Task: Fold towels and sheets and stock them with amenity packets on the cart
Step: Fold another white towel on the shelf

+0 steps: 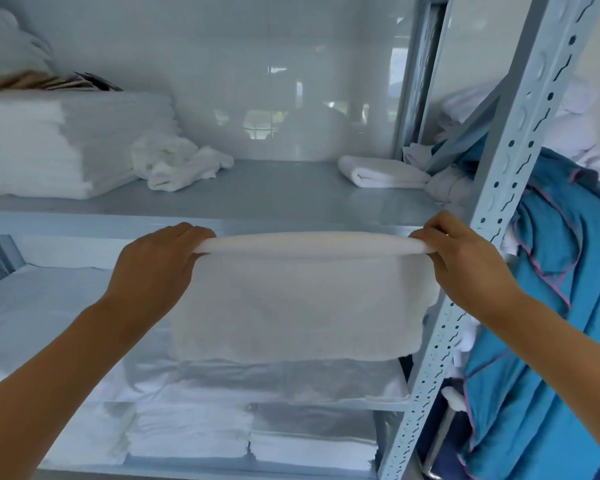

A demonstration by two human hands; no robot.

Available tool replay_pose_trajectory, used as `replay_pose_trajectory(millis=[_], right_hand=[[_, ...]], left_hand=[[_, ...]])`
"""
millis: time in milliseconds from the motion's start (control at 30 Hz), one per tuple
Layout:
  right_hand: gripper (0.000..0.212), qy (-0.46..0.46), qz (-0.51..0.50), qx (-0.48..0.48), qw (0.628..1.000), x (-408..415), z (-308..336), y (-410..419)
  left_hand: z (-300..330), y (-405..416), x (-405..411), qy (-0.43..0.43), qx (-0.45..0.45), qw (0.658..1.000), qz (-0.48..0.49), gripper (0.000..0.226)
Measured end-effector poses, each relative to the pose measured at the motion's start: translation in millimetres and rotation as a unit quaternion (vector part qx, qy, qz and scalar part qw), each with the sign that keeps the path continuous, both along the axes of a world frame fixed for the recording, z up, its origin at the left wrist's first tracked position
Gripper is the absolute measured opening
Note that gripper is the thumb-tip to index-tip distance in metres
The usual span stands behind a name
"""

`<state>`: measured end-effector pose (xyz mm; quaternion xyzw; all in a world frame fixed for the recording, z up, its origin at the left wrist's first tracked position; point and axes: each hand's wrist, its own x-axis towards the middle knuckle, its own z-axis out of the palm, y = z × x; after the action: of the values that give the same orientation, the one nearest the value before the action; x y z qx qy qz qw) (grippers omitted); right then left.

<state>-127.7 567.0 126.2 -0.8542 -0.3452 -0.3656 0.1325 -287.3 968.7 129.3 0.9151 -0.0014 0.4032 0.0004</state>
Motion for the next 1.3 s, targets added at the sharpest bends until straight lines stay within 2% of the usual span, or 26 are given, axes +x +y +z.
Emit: replay_pose_trajectory(millis=[100,200,300,400,567,667,767,867,1000,1100,1200,1300], right_hand=[[0.025,-0.007,0.001,0.003,1.0,26.1,7.7,23.7],[0.018,-0.016,-0.008,0.003,1.0,56.3,18.2,53.1],[0.021,-0.017,-0.035,0.0,0.999,90.4,28.1,85.0],[0.028,0.005,-0.075,-0.008,0.997,127.8,33.2,116.4],[0.03,0.108,-0.121,-0.044,0.986,182.4,25.6,160.7],[0.03,0.137,-0.154,-0.058,0.977,205.4,20.8,176.8],[0.028,0.153,-0.17,-0.086,0.97,225.1,20.6,185.3],[0.026,0.184,-0.165,-0.088,0.965,245.7,20.0,189.8],[0.023,0.201,-0.157,-0.092,0.962,271.1,19.4,195.9],[0.022,0.204,-0.152,-0.104,0.961,285.8,19.5,201.2],[0.021,0.213,-0.144,-0.108,0.96,298.1,21.3,207.5],[0.033,0.185,-0.133,-0.101,0.968,308.1,20.7,210.8]], left_hand=[[7.0,23.6,25.9,-0.01,-0.001,1.0,-0.001,0.028],[14.3,52.7,58.5,-0.012,-0.017,1.0,-0.001,0.023],[19.9,87.8,98.1,-0.017,-0.022,1.0,0.01,0.017],[23.3,124.3,141.9,-0.009,-0.029,1.0,0.009,0.021],[18.9,172.6,220.9,0.087,-0.087,0.992,0.015,0.031],[12.9,190.2,258.0,0.149,-0.116,0.982,0.012,0.035],[15.1,205.4,286.7,0.168,-0.134,0.977,-0.008,0.034],[19.5,221.6,310.3,0.205,-0.124,0.971,-0.014,0.035],[26.4,243.7,335.3,0.269,-0.14,0.949,-0.087,0.041],[34.2,254.8,351.3,0.311,-0.113,0.938,-0.106,0.045],[41.6,260.2,356.7,0.333,-0.088,0.937,-0.066,0.051],[39.5,248.2,347.2,0.289,-0.041,0.956,0.013,0.05]])
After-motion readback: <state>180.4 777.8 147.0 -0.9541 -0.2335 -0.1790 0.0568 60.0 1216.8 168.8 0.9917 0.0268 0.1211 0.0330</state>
